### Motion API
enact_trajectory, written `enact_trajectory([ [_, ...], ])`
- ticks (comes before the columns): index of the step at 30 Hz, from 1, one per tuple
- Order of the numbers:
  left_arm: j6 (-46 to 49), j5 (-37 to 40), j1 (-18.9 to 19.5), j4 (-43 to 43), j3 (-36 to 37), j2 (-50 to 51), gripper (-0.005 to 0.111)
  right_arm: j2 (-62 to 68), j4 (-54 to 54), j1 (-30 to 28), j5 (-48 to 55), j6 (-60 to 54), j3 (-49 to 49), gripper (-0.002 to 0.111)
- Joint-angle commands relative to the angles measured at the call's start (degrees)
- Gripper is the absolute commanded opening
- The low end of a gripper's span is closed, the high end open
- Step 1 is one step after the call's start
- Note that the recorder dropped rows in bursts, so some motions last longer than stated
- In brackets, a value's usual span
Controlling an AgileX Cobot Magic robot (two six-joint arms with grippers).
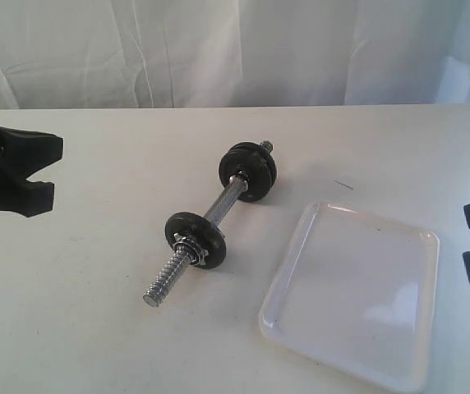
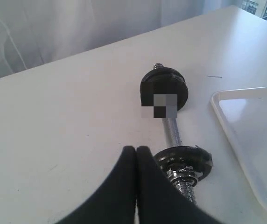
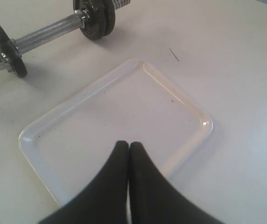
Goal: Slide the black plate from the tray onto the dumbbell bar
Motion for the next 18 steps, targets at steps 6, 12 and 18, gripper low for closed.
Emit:
enact_trajectory([
  [6, -0.76, -0.15, 3.09, 0.63, 7.36, -10.38, 0.000, -0.15, -0.04, -0.11, -0.77, 0.11, 0.22, 0.000],
  [12, -4.99, 0.32, 8.74, 1.02, 16.00, -21.92, 0.000, -0.15, 0.07, -0.11, -0.77, 0.11, 0.22, 0.000],
  [18, -12.46, 0.56, 18.69, 2.97, 24.27, -29.29, 0.000, -0.15, 0.07, -0.11, -0.77, 0.11, 0.22, 0.000],
])
